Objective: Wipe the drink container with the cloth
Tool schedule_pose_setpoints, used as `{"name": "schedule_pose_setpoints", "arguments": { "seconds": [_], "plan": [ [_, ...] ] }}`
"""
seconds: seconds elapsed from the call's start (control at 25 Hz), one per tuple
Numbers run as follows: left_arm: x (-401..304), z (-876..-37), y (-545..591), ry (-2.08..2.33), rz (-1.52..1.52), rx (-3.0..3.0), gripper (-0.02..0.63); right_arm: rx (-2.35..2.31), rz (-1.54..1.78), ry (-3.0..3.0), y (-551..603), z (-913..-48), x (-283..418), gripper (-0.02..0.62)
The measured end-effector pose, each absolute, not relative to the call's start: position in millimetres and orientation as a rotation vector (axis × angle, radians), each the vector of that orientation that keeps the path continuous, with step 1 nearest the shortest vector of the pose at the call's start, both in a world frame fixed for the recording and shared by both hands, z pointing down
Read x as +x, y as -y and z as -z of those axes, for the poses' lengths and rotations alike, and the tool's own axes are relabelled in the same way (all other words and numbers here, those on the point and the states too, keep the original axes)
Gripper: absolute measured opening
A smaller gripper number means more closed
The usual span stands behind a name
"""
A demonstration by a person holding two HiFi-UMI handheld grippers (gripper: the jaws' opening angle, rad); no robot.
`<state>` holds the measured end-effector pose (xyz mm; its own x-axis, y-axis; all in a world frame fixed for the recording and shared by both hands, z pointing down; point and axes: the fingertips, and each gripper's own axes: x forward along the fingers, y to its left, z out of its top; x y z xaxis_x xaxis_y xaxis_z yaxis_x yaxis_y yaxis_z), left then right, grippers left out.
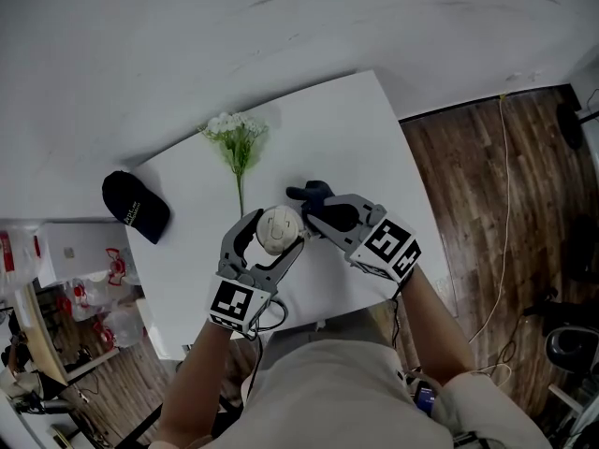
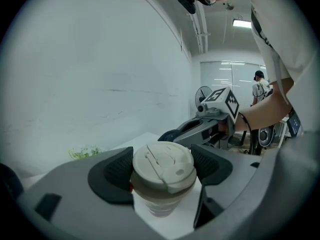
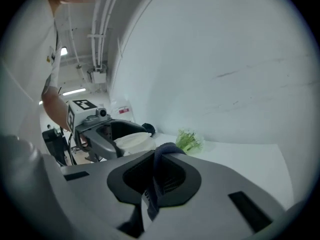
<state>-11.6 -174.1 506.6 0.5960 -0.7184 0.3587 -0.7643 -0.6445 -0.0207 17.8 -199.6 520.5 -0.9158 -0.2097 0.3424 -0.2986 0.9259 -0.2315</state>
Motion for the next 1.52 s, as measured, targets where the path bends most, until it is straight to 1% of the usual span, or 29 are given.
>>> {"name": "schedule_pose_setpoints", "arguments": {
  "seconds": [0.2,0.4,0.52,0.6,0.92,1.08,1.36,1.48,1.52],
  "plan": [
    [-10.3,-505.0,174.7,1.265,-0.502,2.671,0.37,0.467,-0.674,2.734,208.7,-561.9,3.6,0.037],
    [-11.5,-507.4,174.2,1.26,-0.512,2.681,0.37,0.557,-0.846,2.558,199.0,-614.4,5.4,0.037],
    [-11.6,-507.1,174.3,1.263,-0.506,2.679,0.37,0.517,-0.902,2.493,177.0,-631.2,9.8,0.037],
    [-11.4,-506.8,174.4,1.266,-0.503,2.678,0.37,0.458,-0.876,2.491,159.2,-630.9,8.7,0.037],
    [-13.6,-509.8,173.4,1.274,-0.507,2.666,0.37,0.194,-0.591,2.625,113.1,-571.9,-5.1,0.037],
    [-14.6,-512.4,172.9,1.271,-0.515,2.645,0.37,0.163,-0.5,2.657,107.7,-537.2,-0.7,0.037],
    [-15.0,-512.2,173.2,1.241,-0.554,2.58,0.37,0.361,-0.377,2.642,125.1,-486.6,22.4,0.038],
    [-22.7,-500.1,172.2,1.262,-0.447,2.52,0.367,0.524,-0.401,2.663,139.2,-458.2,35.7,0.037],
    [-25.7,-493.2,170.8,1.272,-0.416,2.514,0.356,0.585,-0.411,2.662,143.7,-448.5,40.2,0.037]
  ]
}}
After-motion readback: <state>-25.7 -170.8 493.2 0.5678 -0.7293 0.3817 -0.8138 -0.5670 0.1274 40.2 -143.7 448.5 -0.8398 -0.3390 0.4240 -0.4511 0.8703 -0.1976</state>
